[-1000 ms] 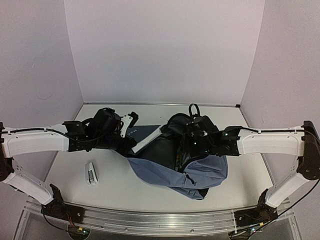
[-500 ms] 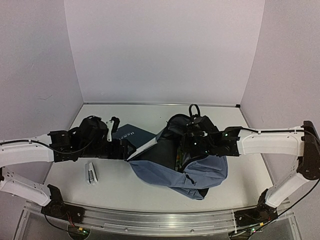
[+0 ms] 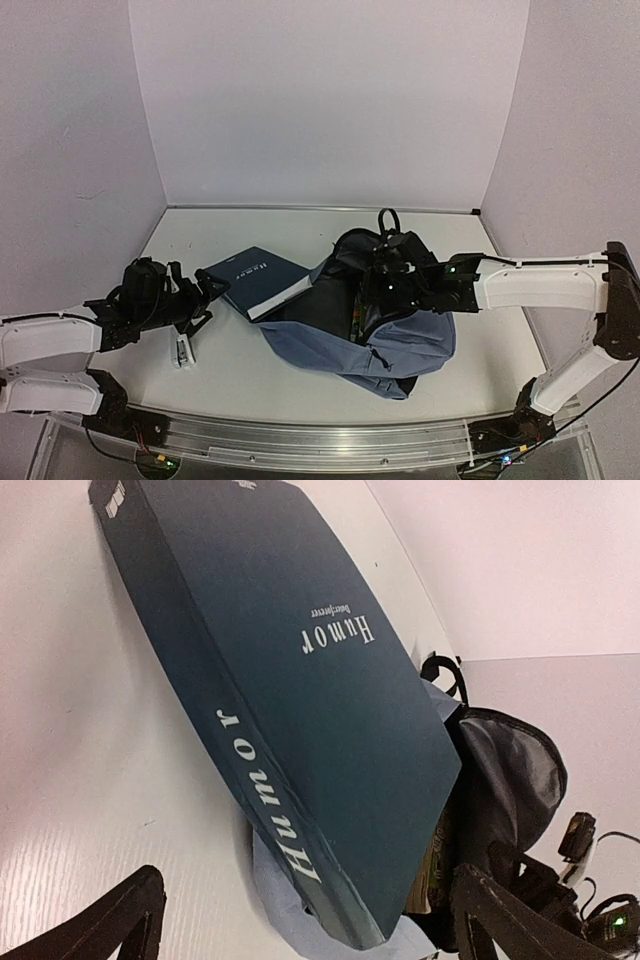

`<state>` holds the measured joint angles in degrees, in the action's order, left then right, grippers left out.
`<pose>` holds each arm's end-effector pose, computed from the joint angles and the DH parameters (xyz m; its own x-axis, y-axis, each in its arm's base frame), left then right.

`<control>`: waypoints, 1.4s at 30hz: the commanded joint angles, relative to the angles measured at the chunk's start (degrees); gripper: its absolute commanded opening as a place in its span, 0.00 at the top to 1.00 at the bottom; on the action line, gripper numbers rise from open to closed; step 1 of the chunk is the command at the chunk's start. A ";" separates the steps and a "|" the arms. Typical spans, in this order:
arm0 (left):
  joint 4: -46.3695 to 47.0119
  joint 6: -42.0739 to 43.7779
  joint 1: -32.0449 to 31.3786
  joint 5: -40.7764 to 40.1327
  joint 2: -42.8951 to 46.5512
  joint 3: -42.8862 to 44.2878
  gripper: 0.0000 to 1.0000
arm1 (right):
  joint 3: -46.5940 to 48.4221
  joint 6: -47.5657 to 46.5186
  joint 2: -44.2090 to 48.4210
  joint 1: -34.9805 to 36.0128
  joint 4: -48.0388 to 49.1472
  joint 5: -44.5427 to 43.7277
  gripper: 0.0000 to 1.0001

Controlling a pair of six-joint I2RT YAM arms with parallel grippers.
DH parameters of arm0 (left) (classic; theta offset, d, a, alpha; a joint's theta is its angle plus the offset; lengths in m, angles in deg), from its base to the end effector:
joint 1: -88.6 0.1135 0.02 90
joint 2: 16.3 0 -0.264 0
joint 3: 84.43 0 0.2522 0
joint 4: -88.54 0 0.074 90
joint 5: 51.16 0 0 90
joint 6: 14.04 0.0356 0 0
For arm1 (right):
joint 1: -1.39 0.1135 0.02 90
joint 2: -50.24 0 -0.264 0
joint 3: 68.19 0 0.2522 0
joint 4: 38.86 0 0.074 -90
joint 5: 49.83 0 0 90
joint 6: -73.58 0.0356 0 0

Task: Pack the student bag
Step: Move the book to the center of the board, then pick up the book from the center of the board.

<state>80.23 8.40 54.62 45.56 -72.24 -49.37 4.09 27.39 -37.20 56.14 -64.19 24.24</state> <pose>0.1662 -0.1171 0.1890 -0.7457 -0.6044 -0.2805 -0.1296 0.5445 -0.8287 0.2007 0.2671 0.2410 -0.7307 0.1195 -0.6722 -0.2203 0.8906 0.3979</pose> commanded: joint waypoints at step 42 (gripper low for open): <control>57.66 -8.76 7.09 11.55 -42.13 1.83 0.54 | -1.64 0.13 6.08 -0.32 0.71 -1.07 1.00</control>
<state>134.06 -1.68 61.58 55.59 -115.55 -48.68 2.20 27.76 -34.52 56.06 -63.60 24.64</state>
